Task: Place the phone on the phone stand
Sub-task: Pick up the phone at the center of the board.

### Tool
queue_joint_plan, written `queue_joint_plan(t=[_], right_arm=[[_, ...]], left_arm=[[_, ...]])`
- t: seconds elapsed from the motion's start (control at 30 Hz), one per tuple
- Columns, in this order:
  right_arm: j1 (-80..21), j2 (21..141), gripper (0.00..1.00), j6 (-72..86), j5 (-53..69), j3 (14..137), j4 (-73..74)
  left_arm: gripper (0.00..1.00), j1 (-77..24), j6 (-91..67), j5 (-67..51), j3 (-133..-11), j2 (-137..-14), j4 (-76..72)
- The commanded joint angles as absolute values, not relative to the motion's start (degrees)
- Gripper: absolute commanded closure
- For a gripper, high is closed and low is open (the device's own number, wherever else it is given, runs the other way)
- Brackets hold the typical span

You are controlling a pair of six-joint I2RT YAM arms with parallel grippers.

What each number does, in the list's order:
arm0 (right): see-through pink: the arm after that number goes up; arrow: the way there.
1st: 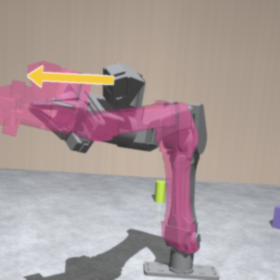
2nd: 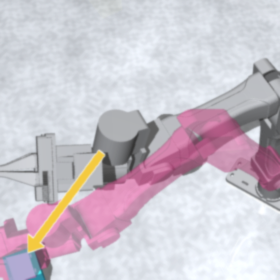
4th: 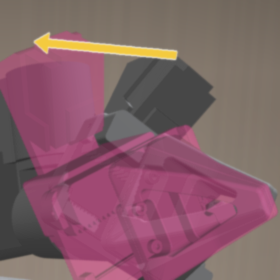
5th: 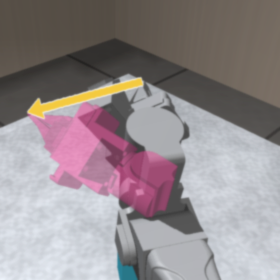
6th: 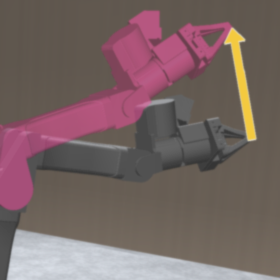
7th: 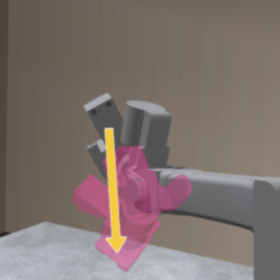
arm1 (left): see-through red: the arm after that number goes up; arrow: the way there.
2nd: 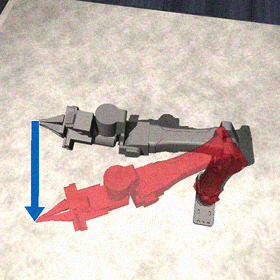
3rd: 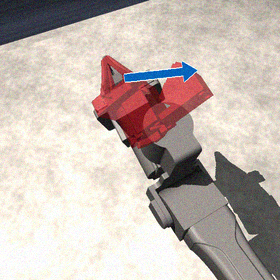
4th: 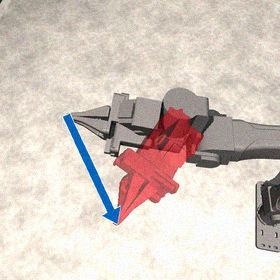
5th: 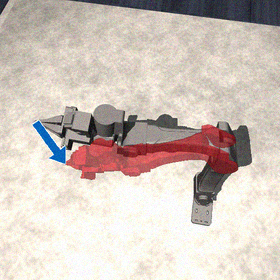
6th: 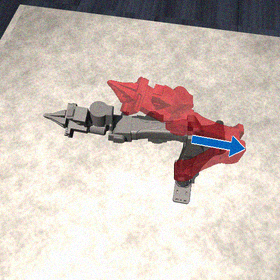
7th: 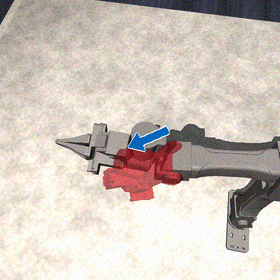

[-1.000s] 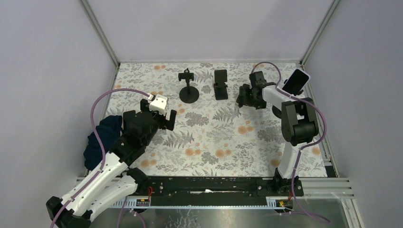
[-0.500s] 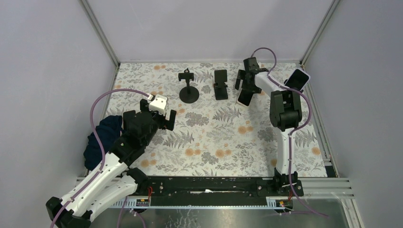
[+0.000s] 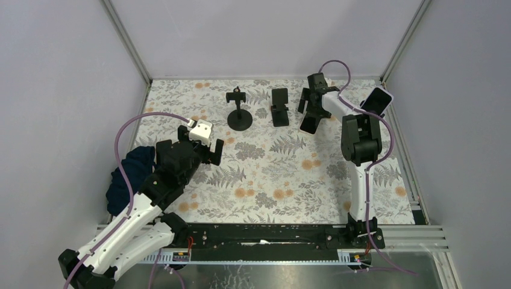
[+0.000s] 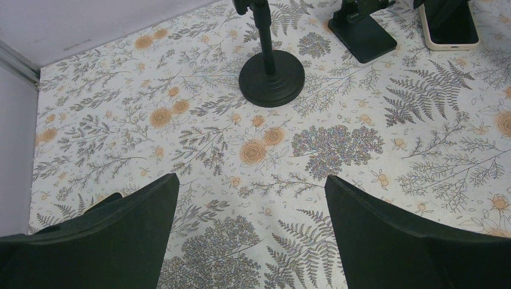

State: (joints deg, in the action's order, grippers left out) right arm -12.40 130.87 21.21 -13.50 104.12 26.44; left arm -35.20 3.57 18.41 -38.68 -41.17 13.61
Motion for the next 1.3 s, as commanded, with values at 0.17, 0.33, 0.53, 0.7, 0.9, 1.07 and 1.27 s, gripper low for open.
queue_joint_plan(t=[0.17, 0.33, 0.53, 0.7, 0.9, 1.07, 1.27], right_arm=[[-12.37, 126.07, 0.0, 21.04, -16.09, 97.97, 28.68], [-12.48, 125.5, 0.0, 20.88, -15.14, 97.81, 28.38], [-12.43, 129.72, 0.0, 19.96, -12.15, 101.99, 30.72], [-12.48, 134.12, 0.0, 17.86, -11.99, 103.59, 32.87], [-12.39, 135.22, 0.15, 16.34, -9.97, 102.83, 33.67], [-12.38, 135.44, 0.37, 15.82, -7.33, 102.31, 33.53], [-12.39, 130.62, 0.5, 14.38, -5.24, 99.88, 30.51]], left_arm=[[0.01, -34.89, 4.31, 18.26, -38.06, -41.02, 10.46], [0.01, -34.89, 4.3, 18.42, -38.08, -40.78, 10.48], [0.01, -34.89, 4.3, 18.24, -38.12, -40.83, 10.59], [0.01, -34.89, 4.35, 18.72, -38.03, -40.43, 10.55], [0.01, -34.88, 4.39, 18.42, -38.11, -40.47, 10.55], [0.01, -34.89, 4.38, 18.55, -38.05, -40.15, 10.56], [0.01, -34.87, 2.52, 14.73, -38.24, -41.69, 10.38]])
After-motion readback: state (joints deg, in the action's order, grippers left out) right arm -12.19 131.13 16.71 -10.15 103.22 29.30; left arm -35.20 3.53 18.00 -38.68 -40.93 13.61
